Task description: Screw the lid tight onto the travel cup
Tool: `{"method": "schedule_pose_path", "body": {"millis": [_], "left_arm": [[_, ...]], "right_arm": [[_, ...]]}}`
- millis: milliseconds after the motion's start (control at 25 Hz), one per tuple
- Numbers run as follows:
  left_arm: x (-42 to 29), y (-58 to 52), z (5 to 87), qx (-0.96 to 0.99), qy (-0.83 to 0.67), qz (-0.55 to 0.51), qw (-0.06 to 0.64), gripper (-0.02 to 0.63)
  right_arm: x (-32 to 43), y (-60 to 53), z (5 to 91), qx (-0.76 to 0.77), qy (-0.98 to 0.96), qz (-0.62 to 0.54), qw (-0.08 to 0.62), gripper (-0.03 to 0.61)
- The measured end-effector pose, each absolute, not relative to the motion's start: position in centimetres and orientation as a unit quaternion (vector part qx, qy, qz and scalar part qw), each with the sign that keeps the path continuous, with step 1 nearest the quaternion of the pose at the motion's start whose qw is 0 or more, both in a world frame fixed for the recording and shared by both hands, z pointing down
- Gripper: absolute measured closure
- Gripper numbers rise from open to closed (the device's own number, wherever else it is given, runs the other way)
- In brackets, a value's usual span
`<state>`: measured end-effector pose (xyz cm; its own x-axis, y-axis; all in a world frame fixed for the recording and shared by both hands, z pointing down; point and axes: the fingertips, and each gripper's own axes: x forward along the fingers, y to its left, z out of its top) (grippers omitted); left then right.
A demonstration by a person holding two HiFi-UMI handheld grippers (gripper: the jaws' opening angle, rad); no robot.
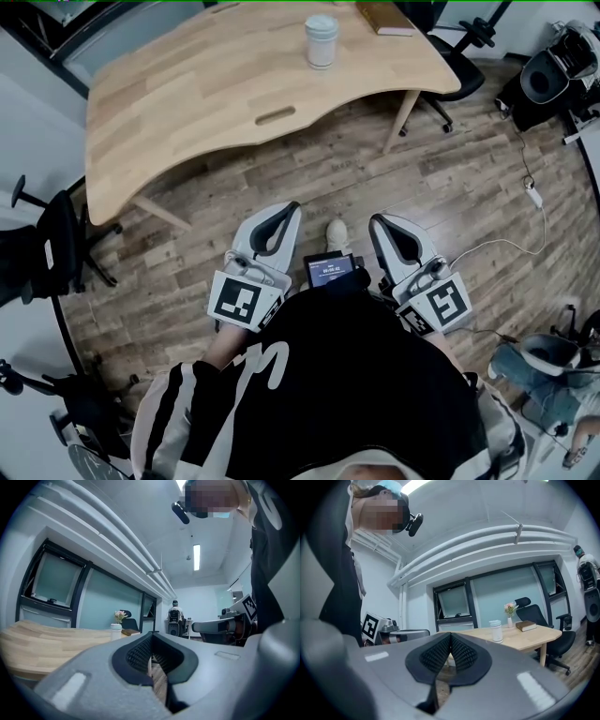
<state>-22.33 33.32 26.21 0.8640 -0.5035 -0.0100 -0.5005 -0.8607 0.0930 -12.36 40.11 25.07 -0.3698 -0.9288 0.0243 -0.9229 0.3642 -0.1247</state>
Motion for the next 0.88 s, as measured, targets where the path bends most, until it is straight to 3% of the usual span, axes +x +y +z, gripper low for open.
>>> {"method": "schedule_pose_path", "body": {"millis": [880], "left_arm": [[-17.0,26.6,26.9,0.960,-0.280,-0.001,0.034,0.614]], "right_arm": [[-7.1,32.5,25.2,-0.544,0.836,-0.065,0.030,0.583]]}}
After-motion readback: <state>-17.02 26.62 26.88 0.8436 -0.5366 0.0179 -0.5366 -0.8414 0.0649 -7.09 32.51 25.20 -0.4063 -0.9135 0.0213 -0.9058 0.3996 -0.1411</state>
